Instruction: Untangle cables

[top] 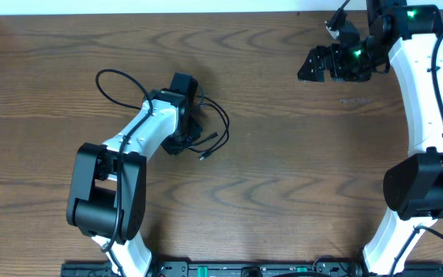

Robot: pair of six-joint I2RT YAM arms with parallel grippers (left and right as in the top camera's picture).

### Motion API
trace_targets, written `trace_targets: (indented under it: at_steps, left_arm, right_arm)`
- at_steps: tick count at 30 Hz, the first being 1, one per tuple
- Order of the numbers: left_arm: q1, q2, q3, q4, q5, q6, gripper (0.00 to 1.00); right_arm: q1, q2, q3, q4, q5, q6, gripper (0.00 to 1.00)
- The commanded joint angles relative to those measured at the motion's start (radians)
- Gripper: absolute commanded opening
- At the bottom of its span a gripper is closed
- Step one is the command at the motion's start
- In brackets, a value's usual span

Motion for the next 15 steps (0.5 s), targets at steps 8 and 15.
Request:
trace_targets:
  at_steps: [8, 15]
  left_arm:
    - [-0.002, 0.028, -0.044, 0.040, -0.017, -0.027, 0.33]
    - [-0.002, 0.029, -0.072, 0.061, -0.017, -0.026, 0.19]
  right_arm:
    - [0.003, -0.009, -0.005, -0.008, 0.000, -0.004, 0.99]
    - [0.003, -0.009, -0.005, -0.008, -0.001, -0.004, 0.99]
